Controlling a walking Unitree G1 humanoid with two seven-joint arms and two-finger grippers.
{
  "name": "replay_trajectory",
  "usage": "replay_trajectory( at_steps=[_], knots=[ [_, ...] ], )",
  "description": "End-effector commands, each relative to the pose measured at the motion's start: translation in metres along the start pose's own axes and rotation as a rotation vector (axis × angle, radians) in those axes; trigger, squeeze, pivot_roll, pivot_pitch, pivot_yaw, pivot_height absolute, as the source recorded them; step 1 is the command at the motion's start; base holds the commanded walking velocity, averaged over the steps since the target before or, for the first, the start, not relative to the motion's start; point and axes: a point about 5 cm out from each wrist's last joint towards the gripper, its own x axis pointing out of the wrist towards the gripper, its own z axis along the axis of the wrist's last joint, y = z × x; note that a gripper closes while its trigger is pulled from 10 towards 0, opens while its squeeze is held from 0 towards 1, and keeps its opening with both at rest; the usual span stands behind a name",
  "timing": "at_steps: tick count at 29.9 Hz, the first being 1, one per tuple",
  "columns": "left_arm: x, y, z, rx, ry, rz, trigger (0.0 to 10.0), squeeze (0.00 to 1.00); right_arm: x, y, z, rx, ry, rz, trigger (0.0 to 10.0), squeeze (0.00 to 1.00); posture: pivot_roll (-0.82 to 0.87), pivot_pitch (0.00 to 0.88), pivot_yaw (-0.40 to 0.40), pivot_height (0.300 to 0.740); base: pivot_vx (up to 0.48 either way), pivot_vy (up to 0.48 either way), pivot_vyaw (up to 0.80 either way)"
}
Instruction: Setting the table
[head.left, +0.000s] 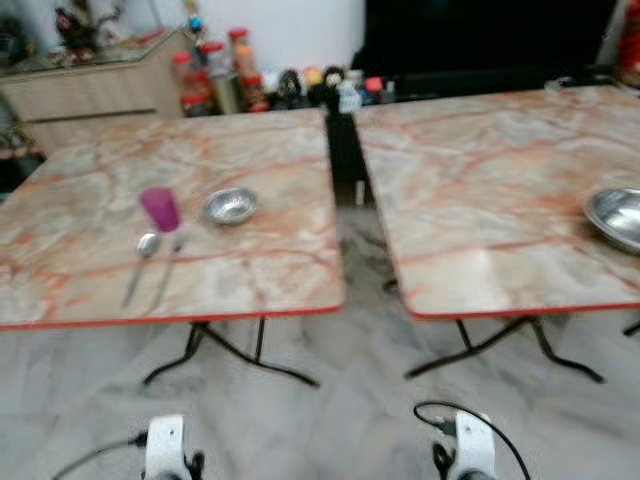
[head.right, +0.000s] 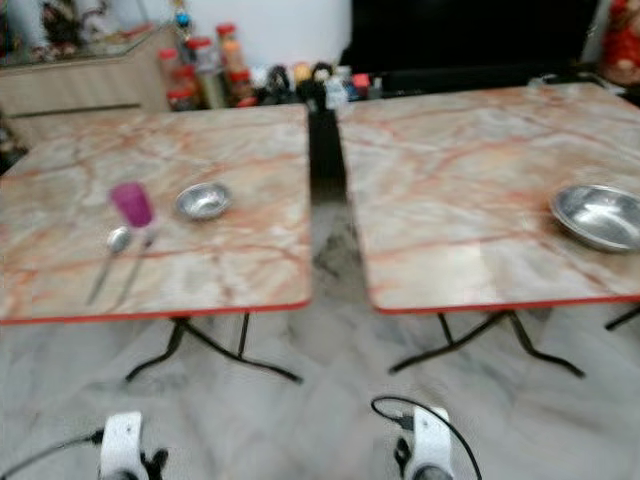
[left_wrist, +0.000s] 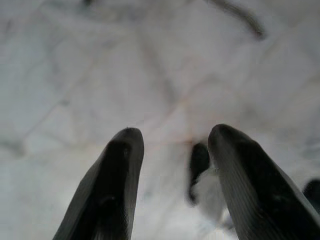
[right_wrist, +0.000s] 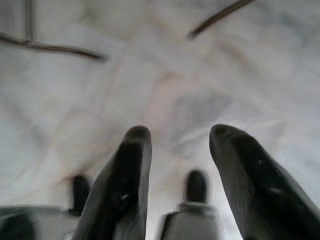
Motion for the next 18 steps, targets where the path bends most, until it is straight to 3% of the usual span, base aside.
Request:
replay_trajectory(
  at_steps=[1, 12, 18],
  knots=[
    [0.0008, -0.0008, 0.0025, -0.012, 0.0, 0.0, 10.0, 0.0, 0.0004, -0.0027, 0.0031, -0.001, -0.007, -0.005, 10.0, 0.0, 0.1, 0.0, 0.059, 0.74, 0.0, 0.48, 0.0],
    [0.0008, -0.0016, 0.0021, -0.016, -0.001, -0.001, 10.0, 0.0, 0.0004, -0.0027, 0.0031, -0.004, -0.008, -0.004, 10.0, 0.0, 0.1, 0.0, 0.057, 0.74, 0.0, 0.479, 0.0],
    [0.0008, -0.0033, 0.002, 0.001, -0.003, -0.003, 10.0, 0.0, 0.0005, -0.0025, 0.0034, -0.004, -0.009, -0.003, 10.0, 0.0, 0.09, 0.0, 0.06, 0.74, 0.0, 0.0, 0.0]
  ],
)
